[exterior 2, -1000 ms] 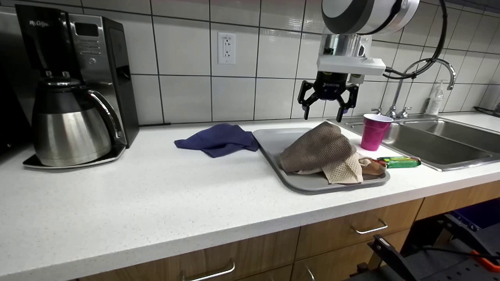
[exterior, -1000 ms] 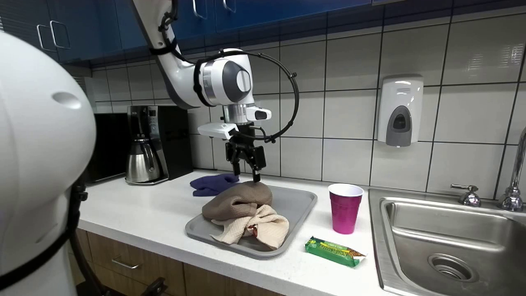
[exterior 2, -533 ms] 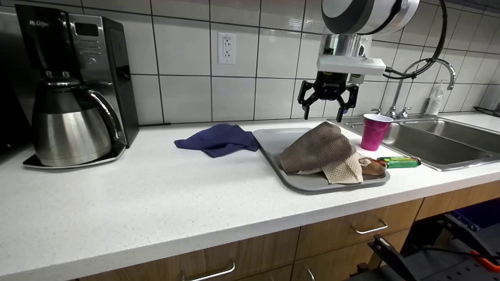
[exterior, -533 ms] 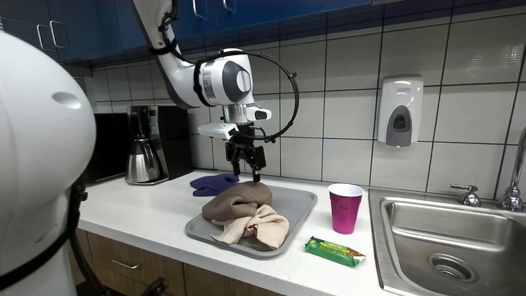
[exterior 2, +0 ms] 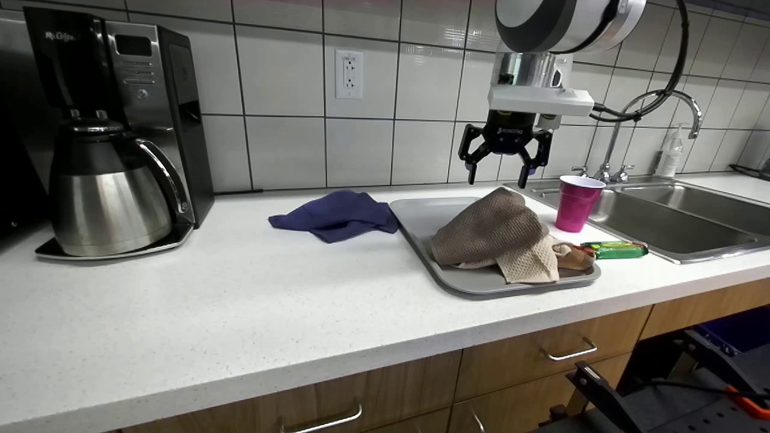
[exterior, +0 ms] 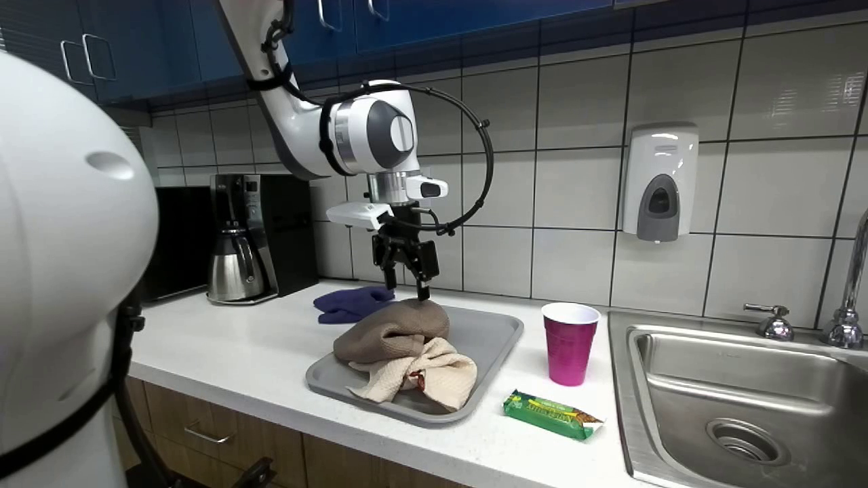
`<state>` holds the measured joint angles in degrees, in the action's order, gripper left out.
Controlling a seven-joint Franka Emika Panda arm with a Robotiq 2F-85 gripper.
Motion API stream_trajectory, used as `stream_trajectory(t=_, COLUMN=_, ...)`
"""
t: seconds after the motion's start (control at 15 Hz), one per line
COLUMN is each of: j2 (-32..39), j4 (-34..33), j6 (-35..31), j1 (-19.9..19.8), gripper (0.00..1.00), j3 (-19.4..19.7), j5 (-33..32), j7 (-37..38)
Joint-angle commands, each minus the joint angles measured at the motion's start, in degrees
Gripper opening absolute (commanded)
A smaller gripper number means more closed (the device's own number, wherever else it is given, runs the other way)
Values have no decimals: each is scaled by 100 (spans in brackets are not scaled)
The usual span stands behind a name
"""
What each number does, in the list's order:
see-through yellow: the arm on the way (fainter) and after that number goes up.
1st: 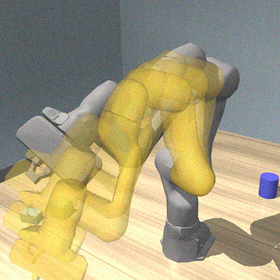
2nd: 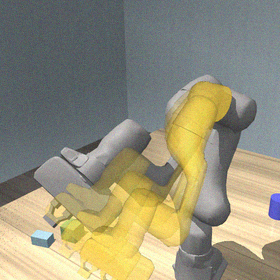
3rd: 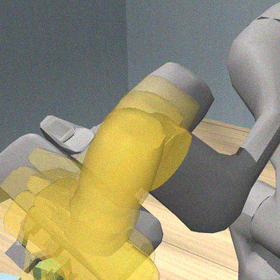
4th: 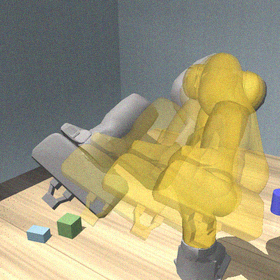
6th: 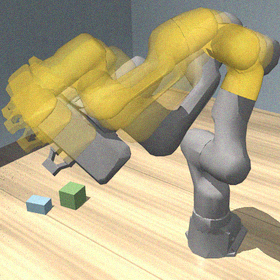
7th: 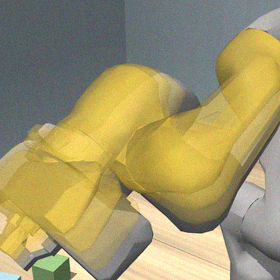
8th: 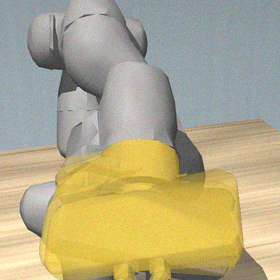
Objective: Put the brown and blue towels on the tray
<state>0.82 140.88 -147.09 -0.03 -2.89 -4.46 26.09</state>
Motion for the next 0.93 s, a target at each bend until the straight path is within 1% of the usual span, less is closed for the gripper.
stream_trajectory(t=0.0, j2=-3, j4=-4, j6=10, j1=64, gripper=100, j3=66, j5=7, j7=-11)
stream_trajectory(t=0.27, j2=-3, j4=-4, j6=10, j1=64, gripper=100, j3=66, j5=8, j7=-11)
stream_trajectory(t=0.4, j2=43, j4=-99, j6=63, j1=68, gripper=100, j3=67, j5=-91, j7=-9)
stream_trajectory(t=0.47, j2=1, j4=-100, j6=109, j1=124, gripper=100, j3=19, j5=-206, j7=119)
stream_trajectory(t=0.87, j2=216, j4=-325, j6=4, j1=303, gripper=100, j3=-17, j5=-306, j7=-85)
